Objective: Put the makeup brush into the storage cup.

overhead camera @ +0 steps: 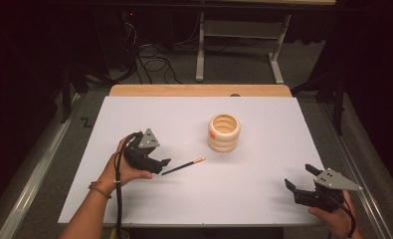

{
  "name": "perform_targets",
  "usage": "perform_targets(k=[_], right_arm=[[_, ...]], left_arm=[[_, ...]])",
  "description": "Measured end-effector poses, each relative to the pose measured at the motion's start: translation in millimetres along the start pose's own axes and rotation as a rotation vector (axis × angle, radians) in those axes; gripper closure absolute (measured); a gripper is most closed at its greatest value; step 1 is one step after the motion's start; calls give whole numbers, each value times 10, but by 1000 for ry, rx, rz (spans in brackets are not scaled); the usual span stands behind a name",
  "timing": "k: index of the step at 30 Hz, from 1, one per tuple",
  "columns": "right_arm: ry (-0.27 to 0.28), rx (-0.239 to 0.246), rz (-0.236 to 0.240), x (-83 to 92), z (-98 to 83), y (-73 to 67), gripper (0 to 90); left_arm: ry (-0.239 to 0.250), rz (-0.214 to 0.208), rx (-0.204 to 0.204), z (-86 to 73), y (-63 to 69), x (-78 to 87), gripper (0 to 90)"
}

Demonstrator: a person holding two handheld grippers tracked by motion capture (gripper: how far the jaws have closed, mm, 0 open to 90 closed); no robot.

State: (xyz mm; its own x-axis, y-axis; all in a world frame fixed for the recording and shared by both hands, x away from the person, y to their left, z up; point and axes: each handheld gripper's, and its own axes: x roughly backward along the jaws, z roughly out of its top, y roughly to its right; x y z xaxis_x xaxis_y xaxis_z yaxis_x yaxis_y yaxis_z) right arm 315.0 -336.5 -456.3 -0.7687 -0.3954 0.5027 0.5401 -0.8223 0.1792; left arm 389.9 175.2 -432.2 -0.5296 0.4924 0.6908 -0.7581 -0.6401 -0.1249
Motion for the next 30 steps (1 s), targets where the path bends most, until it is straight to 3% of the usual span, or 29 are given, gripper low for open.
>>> perform_targets(k=[6,21,24,30], right_arm=[[1,0,7,0,0,-2,164],[-15,13,18,-9,-7,-20,165],[-19,12,19,-10,-10,-19,164],[-34,36,21,-20,-16,-43,165]], left_arm=[[5,-5,0,23,7,-55,219],[-76,-40,-44,181,33,-228,220],[-102,-33,-74,222,55,-268,220],[-125,-54,-90,296,86,-343,225]])
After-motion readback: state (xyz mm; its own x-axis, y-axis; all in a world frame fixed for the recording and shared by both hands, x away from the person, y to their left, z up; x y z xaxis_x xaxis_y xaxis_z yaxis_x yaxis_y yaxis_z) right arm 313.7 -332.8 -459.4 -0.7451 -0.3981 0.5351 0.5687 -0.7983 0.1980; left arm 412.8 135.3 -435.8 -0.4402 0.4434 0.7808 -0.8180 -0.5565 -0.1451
